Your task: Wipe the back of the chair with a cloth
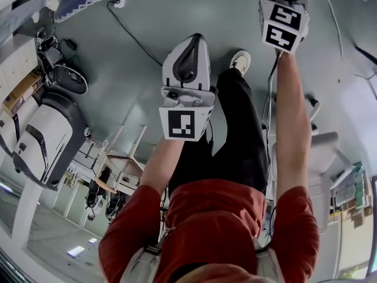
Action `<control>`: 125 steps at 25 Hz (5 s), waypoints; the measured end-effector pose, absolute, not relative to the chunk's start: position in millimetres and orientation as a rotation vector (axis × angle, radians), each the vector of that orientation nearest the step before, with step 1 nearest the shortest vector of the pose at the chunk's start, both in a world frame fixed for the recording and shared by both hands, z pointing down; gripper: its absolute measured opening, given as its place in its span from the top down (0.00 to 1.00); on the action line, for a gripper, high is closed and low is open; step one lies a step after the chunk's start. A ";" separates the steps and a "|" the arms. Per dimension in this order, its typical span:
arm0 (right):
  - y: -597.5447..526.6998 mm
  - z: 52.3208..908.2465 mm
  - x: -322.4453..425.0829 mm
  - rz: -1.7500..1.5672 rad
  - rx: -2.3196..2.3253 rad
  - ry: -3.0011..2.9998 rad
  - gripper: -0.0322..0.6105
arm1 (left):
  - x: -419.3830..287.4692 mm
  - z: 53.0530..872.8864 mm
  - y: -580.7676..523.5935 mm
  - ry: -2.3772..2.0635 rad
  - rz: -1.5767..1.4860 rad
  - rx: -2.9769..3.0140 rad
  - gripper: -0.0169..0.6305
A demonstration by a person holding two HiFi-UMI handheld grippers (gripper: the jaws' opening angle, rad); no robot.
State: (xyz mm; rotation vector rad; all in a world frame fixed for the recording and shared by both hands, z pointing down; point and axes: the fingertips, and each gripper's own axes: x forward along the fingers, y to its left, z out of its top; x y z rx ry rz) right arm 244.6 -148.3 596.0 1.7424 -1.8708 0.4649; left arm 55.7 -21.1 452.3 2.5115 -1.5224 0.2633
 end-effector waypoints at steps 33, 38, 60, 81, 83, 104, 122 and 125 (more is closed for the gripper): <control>-183.6 623.8 60.4 0.409 1.558 -1.959 0.87 | -117.4 471.2 -15.2 -1.679 0.266 2.319 0.95; -188.8 617.4 27.7 0.384 1.530 -1.981 0.88 | -140.8 467.0 -17.7 -1.710 0.245 2.300 0.95; -199.5 635.5 -89.4 0.403 1.413 -2.053 0.88 | -230.7 477.8 -1.1 -1.801 0.227 2.196 0.95; -86.1 454.4 -40.9 0.350 1.551 -2.191 0.87 | -173.9 358.2 -23.3 -1.741 0.151 2.308 0.95; -68.2 431.7 -22.3 0.310 1.593 -2.192 0.88 | -158.9 352.7 -18.4 -1.719 0.180 2.338 0.95; 2.2 122.0 66.1 0.145 1.872 -2.307 0.88 | -108.5 74.1 -19.1 -1.705 0.020 2.505 0.95; -22.7 -107.4 102.3 -0.293 2.046 -2.447 0.88 | -109.0 -127.0 -35.9 -1.790 -0.312 2.747 0.95; -19.9 -102.6 100.5 -0.278 2.037 -2.449 0.88 | -111.1 -122.7 -33.1 -1.794 -0.299 2.752 0.95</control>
